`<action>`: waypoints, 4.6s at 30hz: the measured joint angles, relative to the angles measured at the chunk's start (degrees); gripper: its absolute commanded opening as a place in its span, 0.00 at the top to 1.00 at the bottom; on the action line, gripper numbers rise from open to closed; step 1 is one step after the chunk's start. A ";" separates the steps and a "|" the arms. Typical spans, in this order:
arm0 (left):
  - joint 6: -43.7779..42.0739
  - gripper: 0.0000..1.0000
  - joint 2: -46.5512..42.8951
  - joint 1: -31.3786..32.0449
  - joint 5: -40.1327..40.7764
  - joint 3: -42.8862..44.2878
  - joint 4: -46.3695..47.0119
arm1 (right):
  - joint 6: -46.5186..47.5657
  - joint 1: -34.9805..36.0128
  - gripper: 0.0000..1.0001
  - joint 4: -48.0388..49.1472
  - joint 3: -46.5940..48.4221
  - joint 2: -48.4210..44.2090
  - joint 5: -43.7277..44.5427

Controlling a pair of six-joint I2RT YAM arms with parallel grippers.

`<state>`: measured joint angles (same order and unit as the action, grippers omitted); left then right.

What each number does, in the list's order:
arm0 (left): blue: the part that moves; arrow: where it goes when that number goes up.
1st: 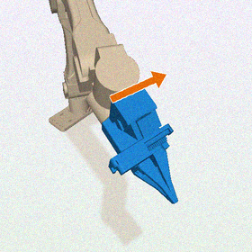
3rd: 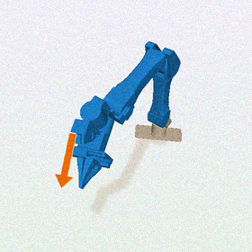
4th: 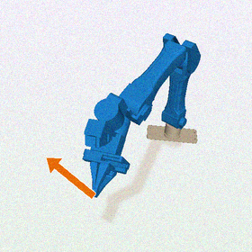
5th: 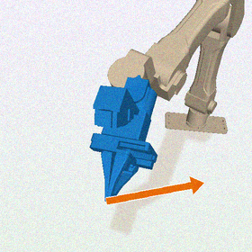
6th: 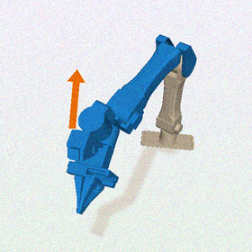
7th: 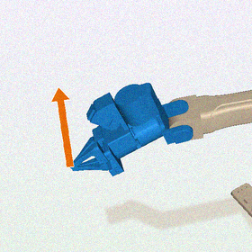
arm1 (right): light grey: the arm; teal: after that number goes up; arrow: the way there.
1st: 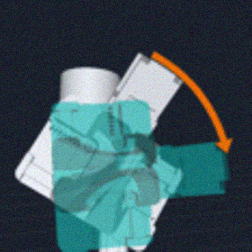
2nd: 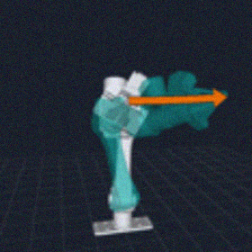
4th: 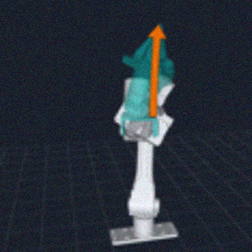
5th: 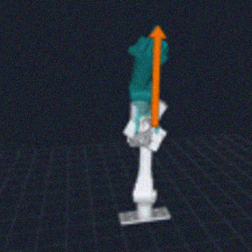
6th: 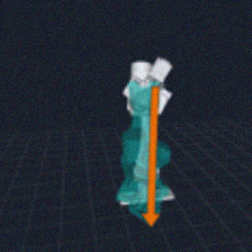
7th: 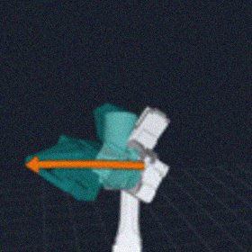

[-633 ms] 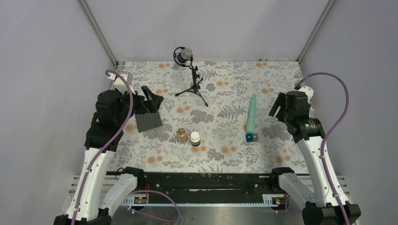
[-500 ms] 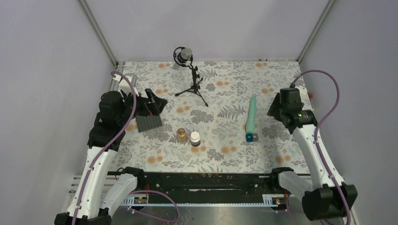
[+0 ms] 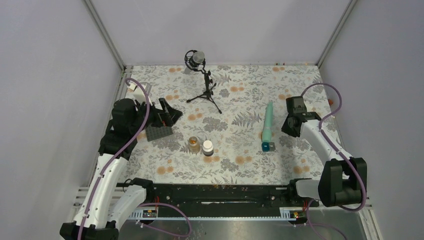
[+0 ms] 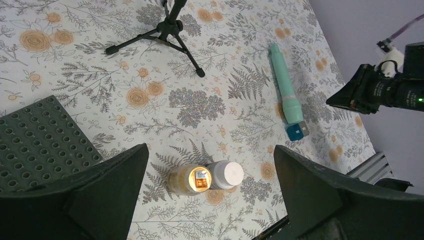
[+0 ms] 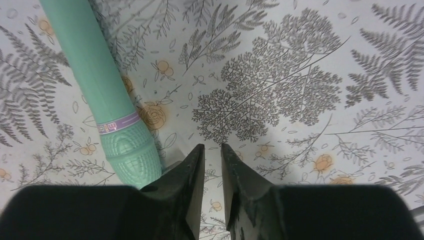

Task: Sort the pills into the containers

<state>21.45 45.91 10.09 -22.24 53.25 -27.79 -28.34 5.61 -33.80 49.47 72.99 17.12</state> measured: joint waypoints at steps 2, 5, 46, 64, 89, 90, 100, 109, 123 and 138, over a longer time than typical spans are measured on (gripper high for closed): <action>0.20 0.01 0.02 0.00 -0.11 -0.42 0.52 | -0.52 0.00 0.81 1.03 -1.09 1.31 -1.09; 0.68 0.01 0.37 0.00 -0.28 -0.55 0.68 | -1.22 0.00 0.82 1.62 -3.21 2.97 -3.15; 1.33 0.01 1.40 0.00 -0.31 -2.01 1.75 | -14.10 24.79 0.48 2.95 -5.40 4.74 -3.80; 1.33 0.01 0.72 0.00 -0.22 -2.32 1.79 | -44.72 33.53 0.16 -1.44 -0.09 10.51 10.75; 1.33 0.01 0.15 0.00 -0.07 -2.40 1.79 | -42.93 35.19 0.19 0.48 -0.68 18.01 9.03; 1.33 0.01 0.15 0.00 -0.07 -2.40 1.77 | -41.24 35.19 0.20 1.60 -1.49 17.09 8.33; 1.33 0.01 0.15 0.00 -0.07 -2.40 1.79 | -31.50 35.23 0.17 4.37 -7.45 10.03 3.56; 1.33 0.01 0.15 0.00 -0.07 -2.45 1.79 | -28.79 35.26 0.19 2.56 -7.80 7.48 2.67; 1.53 0.01 0.31 0.00 -1.68 -4.35 4.22 | -32.59 35.28 0.13 1.86 -12.13 2.19 1.25; 2.67 0.01 0.57 0.00 -2.05 -5.09 5.35 | -38.21 35.28 0.33 -0.02 -6.21 9.31 5.42</action>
<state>24.12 46.48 10.09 -24.29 48.16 -22.44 -66.54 40.88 -33.82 43.27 82.30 22.55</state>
